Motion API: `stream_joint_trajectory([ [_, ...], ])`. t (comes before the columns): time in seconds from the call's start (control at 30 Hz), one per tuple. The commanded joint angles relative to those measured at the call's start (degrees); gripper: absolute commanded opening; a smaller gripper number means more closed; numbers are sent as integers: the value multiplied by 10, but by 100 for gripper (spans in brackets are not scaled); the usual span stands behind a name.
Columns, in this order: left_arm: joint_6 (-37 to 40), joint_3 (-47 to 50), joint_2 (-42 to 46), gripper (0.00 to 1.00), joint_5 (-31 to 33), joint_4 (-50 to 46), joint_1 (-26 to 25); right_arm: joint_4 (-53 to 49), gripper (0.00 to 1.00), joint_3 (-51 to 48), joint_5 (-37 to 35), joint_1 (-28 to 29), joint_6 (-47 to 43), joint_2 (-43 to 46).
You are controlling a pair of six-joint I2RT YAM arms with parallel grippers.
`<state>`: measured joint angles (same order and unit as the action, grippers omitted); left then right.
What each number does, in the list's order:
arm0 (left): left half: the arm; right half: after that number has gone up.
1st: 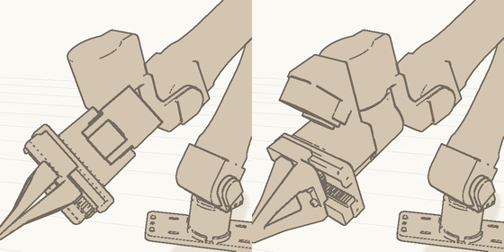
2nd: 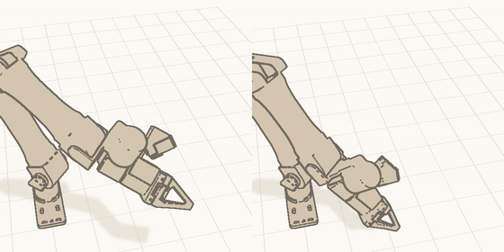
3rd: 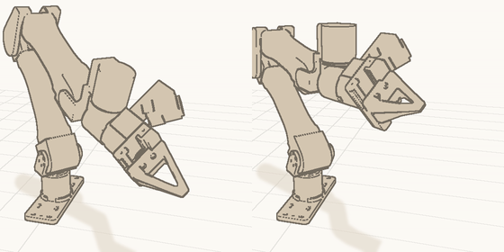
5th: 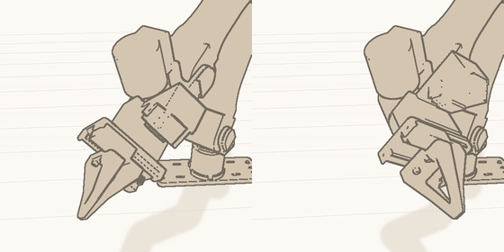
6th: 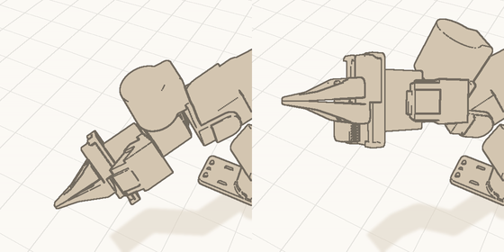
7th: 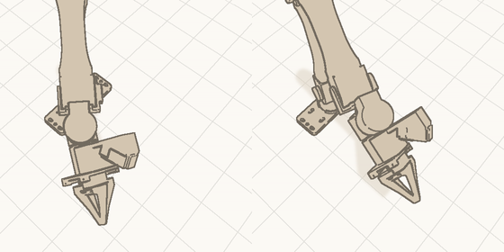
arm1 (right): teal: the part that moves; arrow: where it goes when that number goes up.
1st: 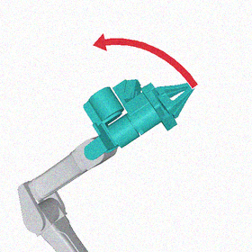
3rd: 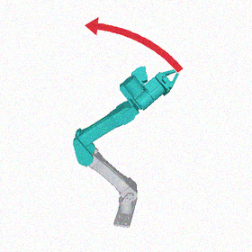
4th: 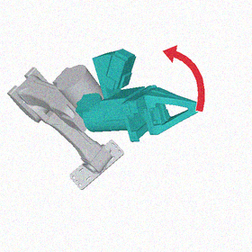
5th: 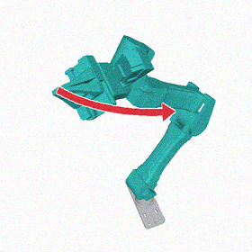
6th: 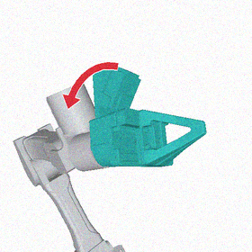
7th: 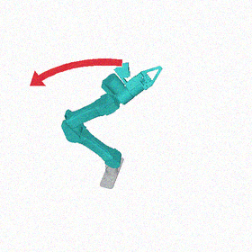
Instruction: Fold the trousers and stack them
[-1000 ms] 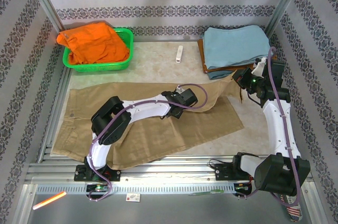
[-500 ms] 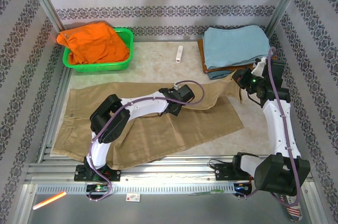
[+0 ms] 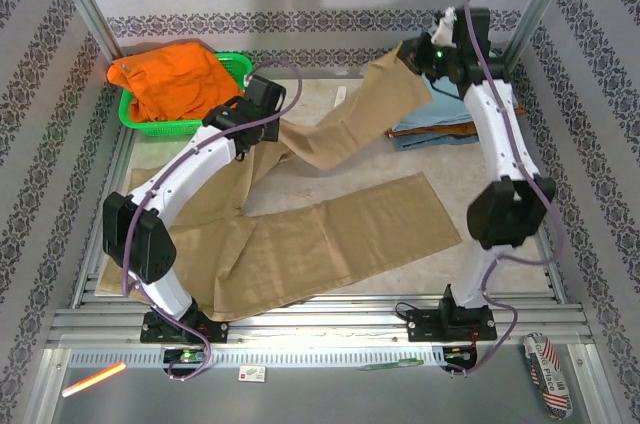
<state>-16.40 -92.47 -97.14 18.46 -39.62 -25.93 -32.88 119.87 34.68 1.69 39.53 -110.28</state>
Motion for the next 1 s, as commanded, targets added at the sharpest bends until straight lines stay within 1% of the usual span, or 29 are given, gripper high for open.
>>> stream_joint_trajectory([
  [0.0,27,-25,11,0,-11,-18,12,-53,0,117,53,-4,17,-51],
  [0.03,26,-22,26,0,-9,-11,12,-57,0,122,59,-9,16,-52],
  [0.1,12,8,62,0,-39,12,11,-36,0,51,59,-18,5,-21],
  [0.17,-6,61,104,0,-60,36,-16,21,0,-97,50,-40,8,40],
  [0.23,-26,132,135,0,-63,66,-68,97,0,-261,49,-65,23,110],
  [0.3,-60,209,141,0,-55,100,-133,149,0,-407,31,-89,27,183],
  [0.4,-129,297,106,0,-82,170,-199,149,0,-545,-9,-116,0,239],
  [0.47,-163,342,60,0,-107,227,-224,162,0,-606,1,-130,-4,243],
  [0.6,-206,337,-46,0,-161,276,-269,149,0,-663,7,-151,-30,233],
  [0.67,-210,319,-75,0,-161,276,-295,150,0,-687,3,-175,-25,245],
  [0.73,-211,302,-83,0,-148,262,-304,145,0,-699,-12,-197,-27,263],
  [0.77,-212,304,-78,8,-142,262,-304,141,0,-704,-19,-209,-27,274],
  [0.83,-203,305,-60,48,-128,256,-303,137,0,-712,-37,-228,-26,293],
  [0.87,-194,301,-49,67,-123,244,-301,135,0,-712,-45,-237,-25,301],
  [0.9,-184,294,-39,82,-118,230,-298,134,0,-714,-52,-246,-23,306],
  [0.93,-175,290,-27,93,-112,218,-295,132,0,-714,-60,-252,-23,309],
  [0.97,-166,287,-13,100,-106,206,-289,129,6,-712,-68,-261,-22,311],
])
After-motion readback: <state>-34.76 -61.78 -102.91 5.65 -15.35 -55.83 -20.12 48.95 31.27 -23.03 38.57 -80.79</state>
